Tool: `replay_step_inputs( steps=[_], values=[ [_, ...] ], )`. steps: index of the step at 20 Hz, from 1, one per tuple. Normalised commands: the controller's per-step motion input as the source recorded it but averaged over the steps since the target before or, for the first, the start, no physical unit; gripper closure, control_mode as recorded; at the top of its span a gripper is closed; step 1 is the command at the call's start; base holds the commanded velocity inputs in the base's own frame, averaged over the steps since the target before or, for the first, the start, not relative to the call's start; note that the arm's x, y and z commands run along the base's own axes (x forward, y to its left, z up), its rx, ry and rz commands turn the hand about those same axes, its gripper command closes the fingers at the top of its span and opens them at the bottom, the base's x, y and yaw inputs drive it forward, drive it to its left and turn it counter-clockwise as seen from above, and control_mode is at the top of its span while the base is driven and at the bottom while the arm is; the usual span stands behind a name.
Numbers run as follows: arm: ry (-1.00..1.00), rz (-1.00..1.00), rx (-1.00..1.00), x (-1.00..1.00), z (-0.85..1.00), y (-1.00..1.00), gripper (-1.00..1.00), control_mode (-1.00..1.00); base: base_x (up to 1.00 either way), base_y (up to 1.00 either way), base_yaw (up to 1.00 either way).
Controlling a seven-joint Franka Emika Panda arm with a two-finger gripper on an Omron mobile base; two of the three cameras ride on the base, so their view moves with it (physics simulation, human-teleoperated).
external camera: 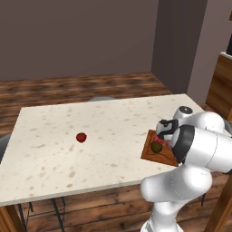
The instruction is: Place the avocado, onion, tomato, and bell pepper on the cutting board.
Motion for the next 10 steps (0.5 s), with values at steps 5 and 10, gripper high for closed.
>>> replay_step_inputs(
  steps=[5, 10],
  values=[
    [0.0, 0.0, 0.0, 0.13, 0.08, 0.0, -1.0, -1.0, 0.0, 0.0, 0.0],
    [-0.01, 0.0, 0.0, 0.15, 0.22, 0.0, -1.0, -1.0, 0.0, 0.0, 0.0]
  ],
)
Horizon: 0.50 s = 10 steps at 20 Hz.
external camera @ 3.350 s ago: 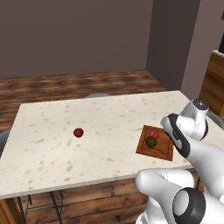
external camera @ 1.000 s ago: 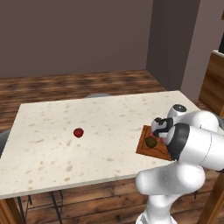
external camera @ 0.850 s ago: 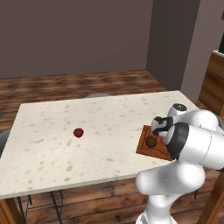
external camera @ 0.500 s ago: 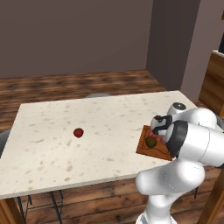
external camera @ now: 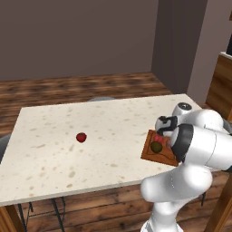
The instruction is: Place the avocado, onion, tomato, and bell pepper on the cutting board.
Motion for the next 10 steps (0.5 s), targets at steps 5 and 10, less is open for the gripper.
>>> replay_step_inputs(
  steps=[5, 10],
  values=[
    [0.0, 0.0, 0.01, 0.08, 0.36, 0.0, -1.0, -1.0, 0.0, 0.0, 0.0],
    [-0.07, 0.03, 0.07, -0.01, 0.79, 0.03, -1.0, -1.0, 0.0, 0.0, 0.0]
  ],
)
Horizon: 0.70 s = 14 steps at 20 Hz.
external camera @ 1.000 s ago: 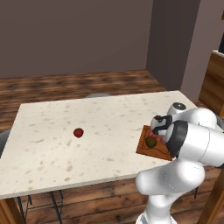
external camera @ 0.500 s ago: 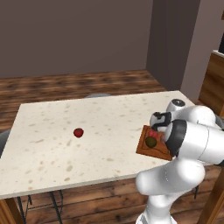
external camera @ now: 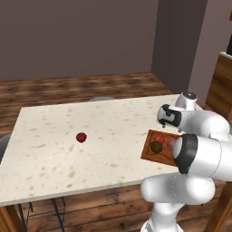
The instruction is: Place the avocado, onion, tomato, and bell pepper on the cutting board.
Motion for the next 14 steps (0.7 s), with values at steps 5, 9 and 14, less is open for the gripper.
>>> replay_step_inputs(
  steps=[5, 9, 14],
  values=[
    [-0.03, 0.17, 0.17, -0.07, 0.99, 0.31, -1.0, -1.0, 0.0, 0.0, 0.0],
    [0.0, 0.21, 0.11, 0.0, 0.82, 0.68, -1.0, -1.0, 0.0, 0.0, 0.0],
    [0.11, 0.19, 0.0, 0.07, 0.53, 0.96, -1.0, -1.0, 0.0, 0.0, 0.0]
  ],
)
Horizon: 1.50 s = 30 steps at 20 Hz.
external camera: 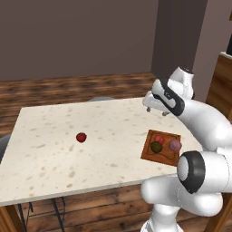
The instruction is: Place the avocado, onion, tomato, and bell pepper on the cutting board.
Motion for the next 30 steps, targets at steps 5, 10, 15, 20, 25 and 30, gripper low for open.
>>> replay_step_inputs(
  steps=[5, 10, 15, 20, 25, 30],
  values=[
    [0.16, 0.15, -0.09, 0.07, 0.3, 1.0, -1.0, -1.0, 0.0, 0.0, 0.0],
    [0.06, 0.07, -0.07, 0.0, 0.07, 1.0, -1.0, -1.0, 0.0, 0.0, 0.0],
    [0.0, 0.04, -0.03, -0.25, 0.0, 0.81, -1.0, -1.0, 0.0, 0.0, 0.0],
    [-0.12, 0.02, 0.0, -0.64, 0.0, 0.39, -1.0, -1.0, 0.0, 0.0, 0.0],
    [-0.31, 0.03, 0.0, -0.51, 0.21, 0.25, -1.0, -1.0, 0.0, 0.0, 0.0],
    [-0.27, 0.05, 0.0, 0.04, 0.34, 0.5, -1.0, -1.0, 0.0, 0.0, 0.0]
  ],
)
